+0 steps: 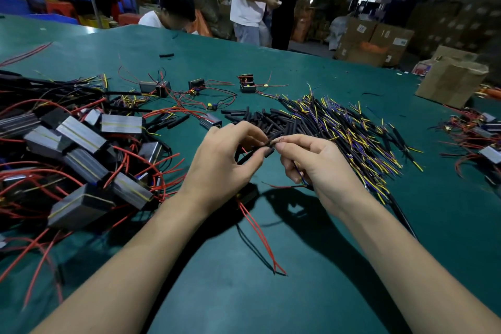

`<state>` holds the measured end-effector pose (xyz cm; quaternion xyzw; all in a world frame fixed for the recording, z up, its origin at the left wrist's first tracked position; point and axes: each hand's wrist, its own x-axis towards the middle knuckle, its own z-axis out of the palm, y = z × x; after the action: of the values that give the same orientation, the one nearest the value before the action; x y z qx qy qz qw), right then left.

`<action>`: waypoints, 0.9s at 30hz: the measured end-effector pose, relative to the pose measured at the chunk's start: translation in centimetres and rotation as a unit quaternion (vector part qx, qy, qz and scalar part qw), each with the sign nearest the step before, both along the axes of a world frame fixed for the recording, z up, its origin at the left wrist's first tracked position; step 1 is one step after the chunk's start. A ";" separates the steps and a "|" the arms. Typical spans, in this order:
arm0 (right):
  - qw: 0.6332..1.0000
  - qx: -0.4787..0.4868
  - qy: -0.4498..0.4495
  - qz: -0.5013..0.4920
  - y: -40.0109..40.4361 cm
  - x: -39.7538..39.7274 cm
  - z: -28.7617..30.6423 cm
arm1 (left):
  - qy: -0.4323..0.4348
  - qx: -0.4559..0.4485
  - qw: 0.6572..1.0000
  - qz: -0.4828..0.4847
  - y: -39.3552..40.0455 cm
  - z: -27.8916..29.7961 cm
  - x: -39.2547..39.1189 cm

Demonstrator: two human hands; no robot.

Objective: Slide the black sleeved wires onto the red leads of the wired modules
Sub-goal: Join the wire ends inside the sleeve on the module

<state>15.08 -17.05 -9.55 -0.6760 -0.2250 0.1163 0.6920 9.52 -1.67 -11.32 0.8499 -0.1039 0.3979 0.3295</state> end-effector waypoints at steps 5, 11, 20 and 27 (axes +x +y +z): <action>1.000 -0.010 -0.009 0.005 0.0 0.2 -0.3 | 0.014 0.005 1.000 -0.005 -0.3 0.0 0.0; 0.999 -0.016 -0.049 0.004 -0.3 0.4 -0.4 | 0.016 0.002 1.000 0.011 -0.2 0.0 0.2; 0.997 -0.012 -0.080 0.003 -0.3 0.5 -0.6 | 0.018 -0.007 1.000 0.015 -0.3 0.1 0.1; 0.991 -0.054 -0.121 0.001 -0.3 0.5 -0.7 | 0.030 -0.021 0.999 0.028 -0.6 0.4 0.1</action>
<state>15.61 -17.36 -10.28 -0.7214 -0.3011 0.0463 0.6219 9.60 -2.29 -10.95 0.8570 -0.0613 0.3831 0.3392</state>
